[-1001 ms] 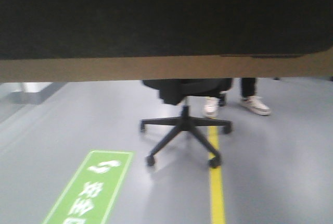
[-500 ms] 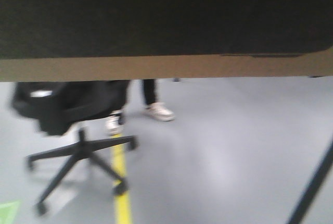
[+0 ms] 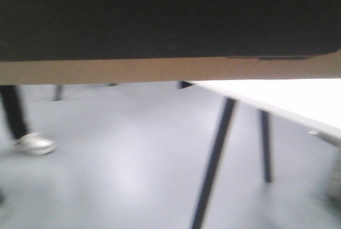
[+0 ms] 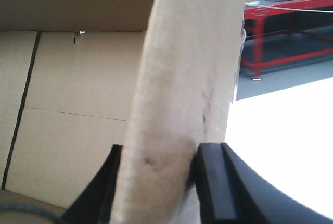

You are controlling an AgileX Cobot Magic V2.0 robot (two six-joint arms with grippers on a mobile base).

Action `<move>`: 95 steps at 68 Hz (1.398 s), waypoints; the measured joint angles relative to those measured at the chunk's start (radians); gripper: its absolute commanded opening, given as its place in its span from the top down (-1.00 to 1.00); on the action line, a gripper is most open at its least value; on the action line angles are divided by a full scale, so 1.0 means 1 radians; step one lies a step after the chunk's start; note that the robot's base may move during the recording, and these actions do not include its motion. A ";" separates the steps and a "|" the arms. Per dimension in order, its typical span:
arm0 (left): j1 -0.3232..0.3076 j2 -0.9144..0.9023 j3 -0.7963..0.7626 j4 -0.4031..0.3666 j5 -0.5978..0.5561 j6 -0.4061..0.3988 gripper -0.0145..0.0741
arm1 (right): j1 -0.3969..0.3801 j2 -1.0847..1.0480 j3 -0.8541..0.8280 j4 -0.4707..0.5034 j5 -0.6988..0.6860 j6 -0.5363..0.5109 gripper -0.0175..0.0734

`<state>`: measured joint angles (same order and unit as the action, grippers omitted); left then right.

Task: Grab box from left shelf to table start
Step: 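Bring the held box over the white table with both grippers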

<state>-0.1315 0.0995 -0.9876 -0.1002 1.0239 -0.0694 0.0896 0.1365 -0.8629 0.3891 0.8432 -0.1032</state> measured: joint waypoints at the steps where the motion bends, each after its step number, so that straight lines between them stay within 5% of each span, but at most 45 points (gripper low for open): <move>1: 0.000 0.000 0.000 0.000 0.000 0.000 0.90 | 0.000 0.000 0.000 0.000 0.000 0.000 0.49; 95: 0.000 0.000 0.000 0.000 0.000 0.000 0.90 | 0.000 0.000 0.000 0.000 0.000 0.000 0.49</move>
<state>-0.1315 0.0995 -0.9876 -0.1002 1.0239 -0.0694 0.0896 0.1365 -0.8629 0.3891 0.8432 -0.1032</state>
